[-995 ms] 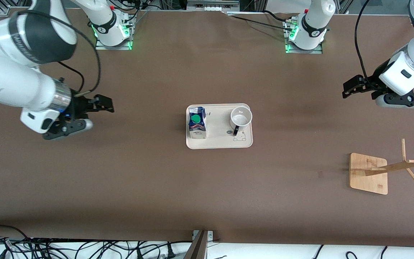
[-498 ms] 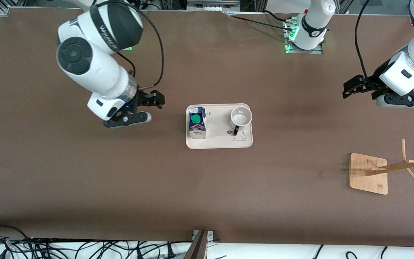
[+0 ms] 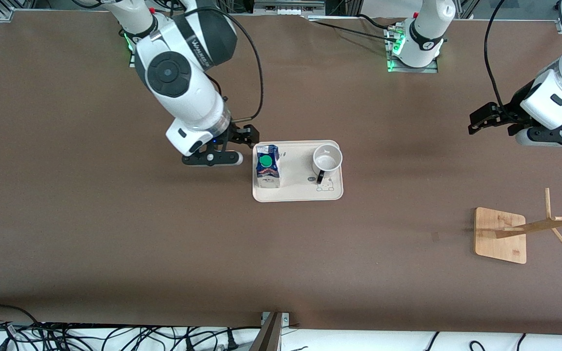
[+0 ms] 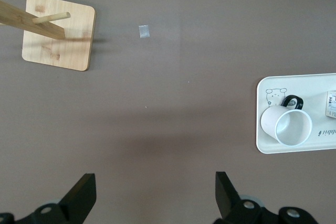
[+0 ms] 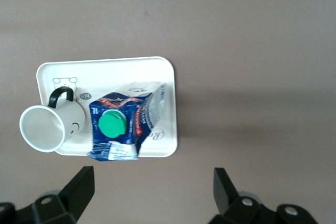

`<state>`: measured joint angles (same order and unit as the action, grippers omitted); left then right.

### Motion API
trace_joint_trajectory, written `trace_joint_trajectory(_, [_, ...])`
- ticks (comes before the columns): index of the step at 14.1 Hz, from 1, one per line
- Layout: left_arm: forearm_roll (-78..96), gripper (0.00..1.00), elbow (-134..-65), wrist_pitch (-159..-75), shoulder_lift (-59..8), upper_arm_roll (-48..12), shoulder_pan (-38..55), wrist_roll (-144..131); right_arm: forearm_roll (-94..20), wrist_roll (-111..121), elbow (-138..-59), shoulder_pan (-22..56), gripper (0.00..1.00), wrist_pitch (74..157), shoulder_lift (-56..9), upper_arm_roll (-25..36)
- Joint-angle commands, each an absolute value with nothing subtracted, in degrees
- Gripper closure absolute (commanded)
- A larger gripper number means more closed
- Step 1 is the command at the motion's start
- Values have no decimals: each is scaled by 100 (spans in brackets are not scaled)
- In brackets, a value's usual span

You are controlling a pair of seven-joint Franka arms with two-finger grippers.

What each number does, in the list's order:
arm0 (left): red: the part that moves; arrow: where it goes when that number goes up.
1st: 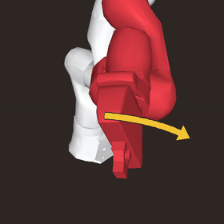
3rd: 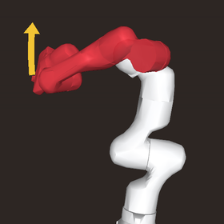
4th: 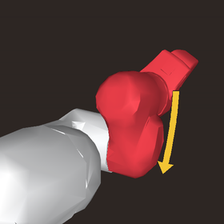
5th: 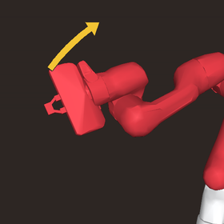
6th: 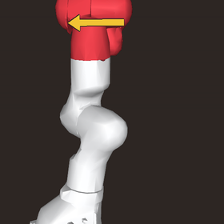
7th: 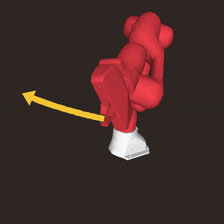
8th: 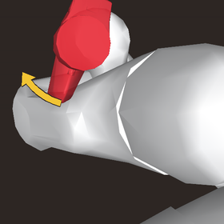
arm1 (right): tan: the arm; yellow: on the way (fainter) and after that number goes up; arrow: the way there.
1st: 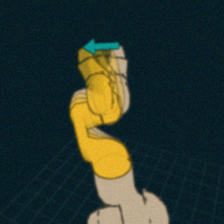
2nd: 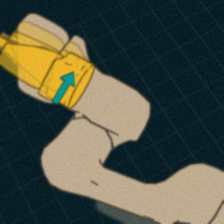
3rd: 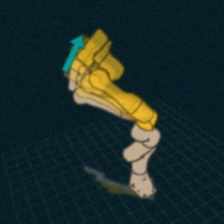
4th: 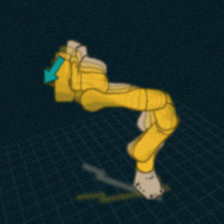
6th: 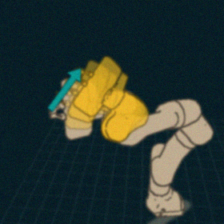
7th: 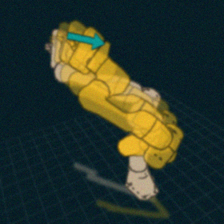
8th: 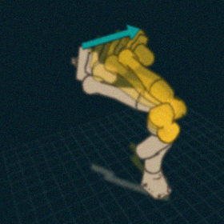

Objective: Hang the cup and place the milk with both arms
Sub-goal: 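Lower the right gripper around the blue milk carton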

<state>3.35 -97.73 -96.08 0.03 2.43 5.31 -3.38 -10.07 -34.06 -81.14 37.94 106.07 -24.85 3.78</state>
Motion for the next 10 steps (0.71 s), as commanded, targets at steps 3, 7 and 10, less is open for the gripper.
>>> trace_joint_trajectory(3, [264, 0, -9369, -9598, -272, 211, 387, -316, -975, -4122, -7989, 4131, 0, 11187, -2812, 431])
trace_joint_trajectory(7, [264, 0, -9352, -9606, -343, 202, 395, -325, -993, -4148, -7989, 4280, 0, 11355, -3058, 404])
trace_joint_trajectory(10, [264, 0, -9352, -9615, -352, 202, 387, -316, -1002, -4157, -7989, 4350, 0, 11504, -3234, 404])
